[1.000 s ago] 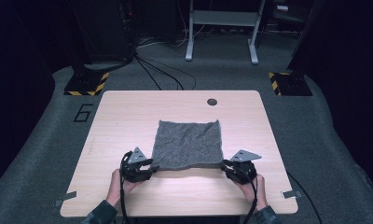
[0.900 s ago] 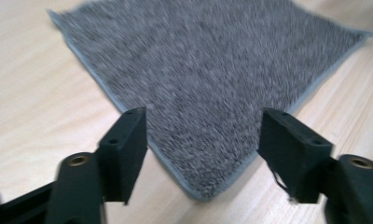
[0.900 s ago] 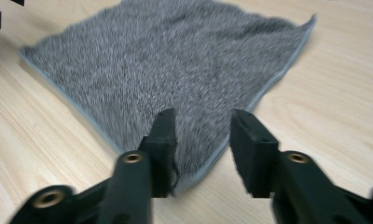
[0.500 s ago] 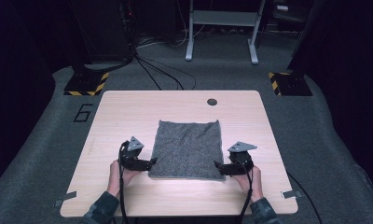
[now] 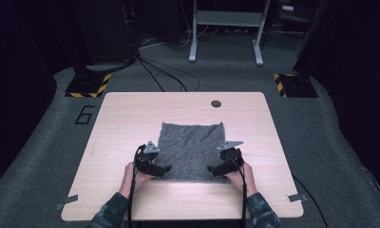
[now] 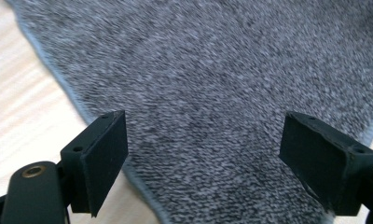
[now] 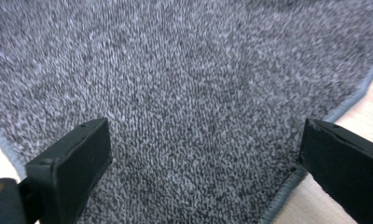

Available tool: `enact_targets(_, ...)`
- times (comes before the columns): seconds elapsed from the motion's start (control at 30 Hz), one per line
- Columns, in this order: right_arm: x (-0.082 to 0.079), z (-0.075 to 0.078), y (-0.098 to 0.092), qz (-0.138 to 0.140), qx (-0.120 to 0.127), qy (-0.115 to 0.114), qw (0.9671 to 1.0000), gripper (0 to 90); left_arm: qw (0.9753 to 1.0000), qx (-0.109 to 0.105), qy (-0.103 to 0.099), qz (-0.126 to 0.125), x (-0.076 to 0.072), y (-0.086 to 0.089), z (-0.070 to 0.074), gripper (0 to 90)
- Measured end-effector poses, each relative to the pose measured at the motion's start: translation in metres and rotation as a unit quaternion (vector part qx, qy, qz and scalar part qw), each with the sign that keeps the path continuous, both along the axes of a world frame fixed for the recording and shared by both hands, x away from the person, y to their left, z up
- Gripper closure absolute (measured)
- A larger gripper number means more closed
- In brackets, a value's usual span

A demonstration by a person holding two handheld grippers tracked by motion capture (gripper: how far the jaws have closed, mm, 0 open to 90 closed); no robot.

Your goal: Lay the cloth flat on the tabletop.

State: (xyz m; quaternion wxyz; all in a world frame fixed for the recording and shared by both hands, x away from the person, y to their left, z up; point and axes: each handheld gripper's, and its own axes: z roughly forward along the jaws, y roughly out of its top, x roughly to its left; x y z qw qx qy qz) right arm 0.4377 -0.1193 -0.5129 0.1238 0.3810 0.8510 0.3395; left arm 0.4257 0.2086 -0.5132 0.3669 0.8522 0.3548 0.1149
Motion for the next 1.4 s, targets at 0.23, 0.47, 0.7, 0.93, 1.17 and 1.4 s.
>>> enact_targets(0.23, 0.0, -0.006, 0.0, -0.001, -0.012, 0.006, 0.9999, 2.6, 0.9997, 0.021, 0.005, -0.014, -0.004, -0.004, -0.006, 14.2)
enact_targets(0.47, -0.006, -0.008, 0.0, 0.001, -0.032, -0.006, 0.9995, 2.4, 0.9994, 0.032, -0.011, -0.008, -0.017, -0.008, -0.008, 13.7)
enact_targets(0.7, -0.018, -0.008, -0.009, 0.001, -0.031, -0.005, 0.9995, 2.5, 0.9995, 0.021, 0.002, -0.024, -0.03, -0.012, -0.007, 12.2)
enact_targets(0.93, -0.012, 0.006, -0.018, 0.003, -0.011, 0.0, 0.9999, 3.4, 0.9995, -0.015, -0.011, -0.027, -0.008, -0.007, 0.014, 9.7)
enact_targets(1.17, 0.037, 0.011, -0.001, -0.004, -0.012, 0.009, 0.9999, 3.4, 0.9993, -0.011, 0.029, -0.023, 0.053, -0.024, 0.017, 9.8)
enact_targets(1.4, 0.049, -0.002, 0.006, -0.005, -0.038, 0.023, 0.999, 3.9, 0.9984, -0.008, 0.055, -0.008, 0.063, -0.022, -0.001, 9.3)
